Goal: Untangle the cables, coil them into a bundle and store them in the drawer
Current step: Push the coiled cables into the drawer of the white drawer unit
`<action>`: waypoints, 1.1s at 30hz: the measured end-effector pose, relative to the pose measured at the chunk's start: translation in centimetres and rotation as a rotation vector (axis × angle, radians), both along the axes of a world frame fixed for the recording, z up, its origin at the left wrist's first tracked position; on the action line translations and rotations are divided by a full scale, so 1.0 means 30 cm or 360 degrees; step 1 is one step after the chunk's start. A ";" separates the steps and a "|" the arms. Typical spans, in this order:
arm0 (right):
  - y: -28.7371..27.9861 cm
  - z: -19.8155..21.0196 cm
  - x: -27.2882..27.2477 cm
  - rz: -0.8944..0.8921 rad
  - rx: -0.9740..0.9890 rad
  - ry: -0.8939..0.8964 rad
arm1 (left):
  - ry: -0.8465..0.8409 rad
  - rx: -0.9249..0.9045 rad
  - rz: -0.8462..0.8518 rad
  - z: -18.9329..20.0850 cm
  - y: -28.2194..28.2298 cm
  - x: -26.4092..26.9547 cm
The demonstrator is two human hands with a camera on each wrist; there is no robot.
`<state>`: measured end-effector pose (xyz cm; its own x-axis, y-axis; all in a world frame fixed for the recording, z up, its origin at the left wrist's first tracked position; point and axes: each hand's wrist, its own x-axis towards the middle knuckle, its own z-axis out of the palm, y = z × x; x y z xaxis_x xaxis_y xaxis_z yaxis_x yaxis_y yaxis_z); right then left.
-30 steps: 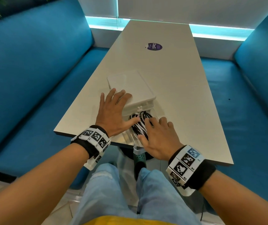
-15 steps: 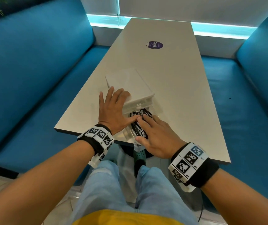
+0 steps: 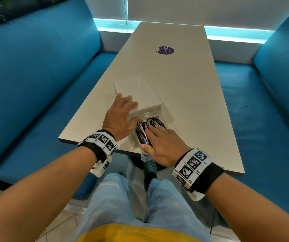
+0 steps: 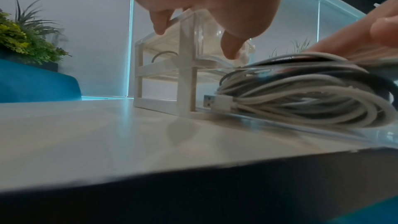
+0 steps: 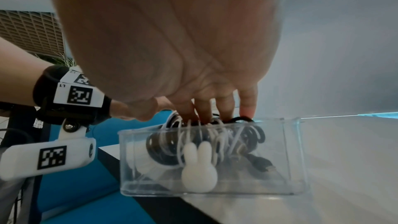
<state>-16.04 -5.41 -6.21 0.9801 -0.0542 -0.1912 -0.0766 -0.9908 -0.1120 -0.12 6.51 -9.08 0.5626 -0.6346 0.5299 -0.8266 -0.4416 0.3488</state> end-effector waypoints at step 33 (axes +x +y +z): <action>0.017 -0.041 0.094 -0.0270 0.0125 -0.0126 | 0.0220 0.0191 -0.0063 -0.009 0.011 0.011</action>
